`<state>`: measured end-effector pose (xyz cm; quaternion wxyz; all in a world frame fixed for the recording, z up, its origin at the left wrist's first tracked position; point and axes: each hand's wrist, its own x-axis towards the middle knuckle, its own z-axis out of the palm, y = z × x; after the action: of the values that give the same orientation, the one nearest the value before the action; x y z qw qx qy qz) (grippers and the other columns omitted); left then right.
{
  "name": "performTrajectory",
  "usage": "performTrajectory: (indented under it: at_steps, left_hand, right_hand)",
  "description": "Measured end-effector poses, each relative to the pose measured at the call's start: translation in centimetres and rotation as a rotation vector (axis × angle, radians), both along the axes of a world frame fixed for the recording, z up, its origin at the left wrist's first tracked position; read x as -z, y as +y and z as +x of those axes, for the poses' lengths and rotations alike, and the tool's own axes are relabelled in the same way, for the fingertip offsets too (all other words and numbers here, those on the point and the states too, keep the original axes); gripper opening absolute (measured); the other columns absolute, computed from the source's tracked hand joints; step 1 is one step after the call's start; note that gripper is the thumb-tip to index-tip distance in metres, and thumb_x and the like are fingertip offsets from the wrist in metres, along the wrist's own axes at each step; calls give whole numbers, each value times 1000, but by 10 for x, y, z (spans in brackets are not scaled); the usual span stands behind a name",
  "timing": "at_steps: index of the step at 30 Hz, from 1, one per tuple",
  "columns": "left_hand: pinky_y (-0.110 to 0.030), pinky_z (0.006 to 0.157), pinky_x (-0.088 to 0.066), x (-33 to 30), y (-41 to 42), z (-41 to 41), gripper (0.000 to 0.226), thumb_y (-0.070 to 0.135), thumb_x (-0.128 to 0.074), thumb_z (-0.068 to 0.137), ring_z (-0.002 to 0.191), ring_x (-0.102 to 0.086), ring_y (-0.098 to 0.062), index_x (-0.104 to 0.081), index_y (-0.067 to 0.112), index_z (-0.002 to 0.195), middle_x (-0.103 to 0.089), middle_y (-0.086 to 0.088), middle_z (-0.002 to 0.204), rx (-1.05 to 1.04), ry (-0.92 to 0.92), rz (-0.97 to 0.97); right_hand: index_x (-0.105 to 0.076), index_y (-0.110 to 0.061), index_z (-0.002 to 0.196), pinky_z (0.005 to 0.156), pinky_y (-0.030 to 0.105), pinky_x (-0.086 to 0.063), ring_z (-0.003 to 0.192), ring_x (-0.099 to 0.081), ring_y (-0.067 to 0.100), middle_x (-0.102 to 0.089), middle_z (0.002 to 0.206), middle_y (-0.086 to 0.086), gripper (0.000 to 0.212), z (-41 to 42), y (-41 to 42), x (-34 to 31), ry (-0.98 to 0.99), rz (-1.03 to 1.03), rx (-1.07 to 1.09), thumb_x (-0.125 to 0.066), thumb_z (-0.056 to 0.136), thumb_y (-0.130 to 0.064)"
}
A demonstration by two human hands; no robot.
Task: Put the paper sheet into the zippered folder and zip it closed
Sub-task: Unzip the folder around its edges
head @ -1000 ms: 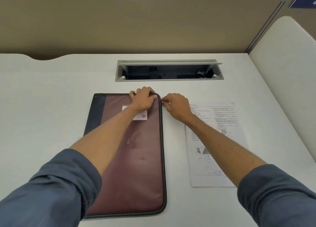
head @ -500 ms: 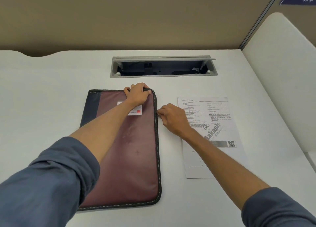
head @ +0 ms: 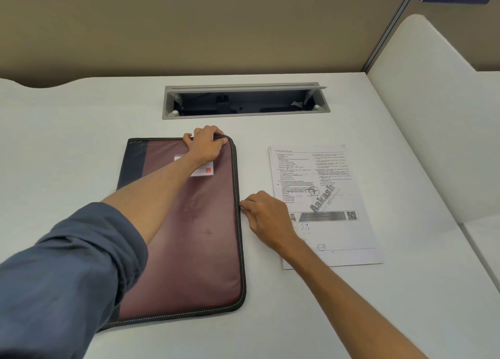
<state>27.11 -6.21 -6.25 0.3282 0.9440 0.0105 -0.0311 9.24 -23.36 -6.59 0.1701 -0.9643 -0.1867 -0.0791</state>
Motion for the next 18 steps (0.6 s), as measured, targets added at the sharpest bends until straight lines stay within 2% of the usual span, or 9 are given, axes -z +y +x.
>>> performTrajectory:
  at_steps: [5, 9, 12, 14, 16, 18]
  left_hand:
    - [-50, 108, -11, -4, -1, -3, 21, 33, -54, 94, 124, -41, -25, -65, 21, 108, -62, -1, 118, -6, -18, 58]
    - [-51, 109, -11, -6, 5, -20, 34, 38, -44, 98, 129, -37, -28, -54, 19, 124, -53, -9, 128, 55, -88, 298]
    - [-52, 106, -18, -4, 5, -34, 39, 31, -40, 99, 131, -34, -29, -48, 17, 135, -45, -13, 135, 105, -216, 421]
    - [-50, 101, -24, 0, 1, -50, 44, 17, -44, 94, 129, -35, -29, -46, 20, 138, -45, -12, 135, 201, -301, 396]
    - [-46, 98, -27, -1, -1, -70, 59, 1, -44, 83, 129, -37, -28, -49, 23, 138, -46, -10, 134, 333, -298, 305]
    - [-46, 101, -27, -8, -1, -95, 56, 0, -41, 77, 131, -38, -26, -61, 22, 125, -47, -9, 135, 449, -235, 221]
  right_hand:
    - [-72, -18, 82, 46, 29, -45, 67, -58, 17, -66, 72, -7, 8, -35, 0, 1, -10, 16, 32, -73, 80, -11]
    - [-70, -20, 79, 47, 28, -44, 67, -58, 17, -65, 71, -7, 10, -58, 10, -1, -14, 26, 96, -75, 78, -11]
    - [-70, -21, 76, 46, 28, -43, 65, -56, 17, -64, 68, -8, 11, -55, 14, 0, -11, 22, 159, -76, 76, -12]
    - [-69, -21, 75, 46, 27, -41, 64, -55, 17, -62, 67, -8, 12, -50, 12, 2, -12, 18, 179, -76, 76, -12]
    - [-69, -22, 76, 46, 27, -41, 65, -56, 17, -62, 68, -8, 11, -47, 10, 4, -11, 19, 188, -75, 77, -13]
    - [-70, -22, 77, 46, 28, -42, 66, -56, 17, -63, 69, -8, 10, -47, 10, 2, -8, 17, 191, -74, 79, -13]
